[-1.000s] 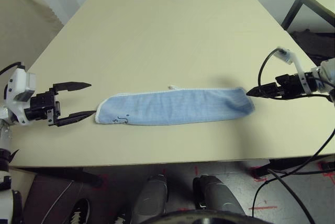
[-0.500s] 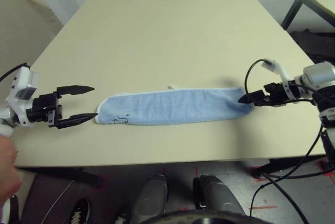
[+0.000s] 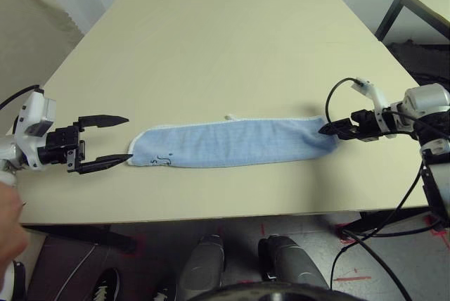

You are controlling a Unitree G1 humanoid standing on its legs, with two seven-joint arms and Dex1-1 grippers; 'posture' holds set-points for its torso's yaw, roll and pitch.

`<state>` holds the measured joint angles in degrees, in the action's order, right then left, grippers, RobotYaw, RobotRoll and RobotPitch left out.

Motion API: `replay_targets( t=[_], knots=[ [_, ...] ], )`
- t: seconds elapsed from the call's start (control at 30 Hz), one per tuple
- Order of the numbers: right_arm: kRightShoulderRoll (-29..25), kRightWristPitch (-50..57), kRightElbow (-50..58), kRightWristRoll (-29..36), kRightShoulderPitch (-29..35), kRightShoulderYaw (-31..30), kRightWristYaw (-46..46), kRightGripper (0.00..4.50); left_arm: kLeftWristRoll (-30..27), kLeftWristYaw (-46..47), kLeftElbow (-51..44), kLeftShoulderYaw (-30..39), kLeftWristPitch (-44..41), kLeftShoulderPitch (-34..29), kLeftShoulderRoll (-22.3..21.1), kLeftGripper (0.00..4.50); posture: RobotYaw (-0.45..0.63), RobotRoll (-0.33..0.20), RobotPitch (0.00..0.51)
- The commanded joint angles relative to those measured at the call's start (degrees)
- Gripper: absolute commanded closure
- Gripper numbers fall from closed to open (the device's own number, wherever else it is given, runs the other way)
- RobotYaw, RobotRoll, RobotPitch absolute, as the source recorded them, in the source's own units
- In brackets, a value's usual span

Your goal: Fold the towel and set it aside.

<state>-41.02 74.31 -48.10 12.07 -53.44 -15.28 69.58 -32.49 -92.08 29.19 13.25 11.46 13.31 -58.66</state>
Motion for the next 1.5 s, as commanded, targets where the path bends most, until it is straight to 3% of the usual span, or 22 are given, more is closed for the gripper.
replay_targets(
  t=[0.03, 0.13, 0.73, 0.93, 1.07, 1.3, 1.5],
  knots=[
    [0.5, 0.6, 1.4, 0.9, 1.3, -0.7, 0.1, 3.31, 1.0, -0.4, -0.6, -0.7, 0.4, 0.2, 0.4, 0.00, 0.12, 0.000, 0.086],
    [-0.3, 0.4, 2.9, 1.0, 1.9, -1.4, 0.7, 4.47, 1.3, -0.4, -0.6, -0.8, 0.5, 0.3, 0.7, 0.00, 0.11, 0.000, 0.087],
    [-9.6, -13.1, 0.5, -9.8, -1.5, -8.4, 2.4, 4.47, 3.1, -0.4, 1.6, -2.9, 2.0, 2.4, 2.9, 0.00, 0.09, 0.000, 0.071],
    [-9.9, -8.8, 4.2, -9.9, -4.1, -9.5, 6.4, 4.47, 3.2, -0.4, 2.2, -3.1, 2.5, 2.9, 2.9, 0.00, 0.08, 0.000, 0.070],
    [-12.0, 1.3, 19.1, -5.3, -4.5, -12.4, 11.2, 4.47, 3.5, -0.4, 2.7, -3.1, 2.7, 2.9, 2.8, 0.00, 0.08, 0.000, 0.075],
    [-13.3, 16.8, 39.2, 6.5, -6.0, -11.9, 9.2, 4.47, 3.7, -0.4, 3.2, -3.5, 2.7, 3.2, 2.9, 0.00, 0.09, 0.000, 0.075],
    [-12.0, 18.2, 46.2, 19.2, -6.2, -10.8, 1.3, 4.47, 4.1, -0.4, 3.6, -3.3, 2.7, 3.9, 3.3, 0.00, 0.09, 0.000, 0.074]
  ],
)
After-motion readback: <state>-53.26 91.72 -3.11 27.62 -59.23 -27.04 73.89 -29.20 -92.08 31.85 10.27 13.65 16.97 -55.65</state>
